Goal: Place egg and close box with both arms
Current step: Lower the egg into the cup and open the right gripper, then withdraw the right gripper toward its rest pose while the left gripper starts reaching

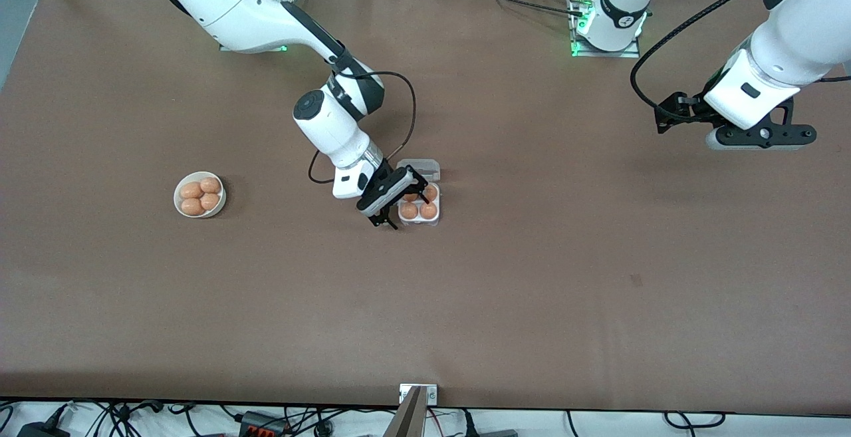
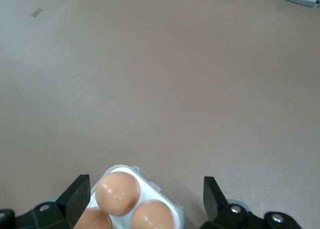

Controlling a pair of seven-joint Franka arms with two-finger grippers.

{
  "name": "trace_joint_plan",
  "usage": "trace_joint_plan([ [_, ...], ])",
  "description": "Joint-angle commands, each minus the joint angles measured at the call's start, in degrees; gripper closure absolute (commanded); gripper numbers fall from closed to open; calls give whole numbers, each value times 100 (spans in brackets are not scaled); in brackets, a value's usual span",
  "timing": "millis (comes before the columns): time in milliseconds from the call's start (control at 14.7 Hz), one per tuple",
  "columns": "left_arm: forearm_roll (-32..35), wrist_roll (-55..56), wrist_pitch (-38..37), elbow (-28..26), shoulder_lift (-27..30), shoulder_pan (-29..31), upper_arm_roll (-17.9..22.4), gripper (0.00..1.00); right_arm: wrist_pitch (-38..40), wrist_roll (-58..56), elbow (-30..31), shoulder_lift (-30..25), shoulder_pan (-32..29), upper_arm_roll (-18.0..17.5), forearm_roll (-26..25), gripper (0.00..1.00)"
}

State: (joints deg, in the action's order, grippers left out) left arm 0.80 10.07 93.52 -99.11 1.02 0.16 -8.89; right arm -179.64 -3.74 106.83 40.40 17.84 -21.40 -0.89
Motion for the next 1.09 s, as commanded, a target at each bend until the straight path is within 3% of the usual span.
trace_joint_plan([
  [0, -124, -137, -106, 120, -41, 37, 1, 0, 944, -74, -302, -252, -105, -39, 80, 0],
  [341, -202, -120, -106, 120, -41, 2, -7, 0, 3562, -74, -1024, -804, -500, -39, 89, 0],
  [750, -344, -111, -211, 128, -41, -59, -60, 0, 6200, -83, -1042, -1570, -1641, 13, 45, 0],
  [1023, -719, -58, -326, 128, -41, -165, -429, 0, 7335, -30, -1042, -1746, -2669, 267, -69, 0],
])
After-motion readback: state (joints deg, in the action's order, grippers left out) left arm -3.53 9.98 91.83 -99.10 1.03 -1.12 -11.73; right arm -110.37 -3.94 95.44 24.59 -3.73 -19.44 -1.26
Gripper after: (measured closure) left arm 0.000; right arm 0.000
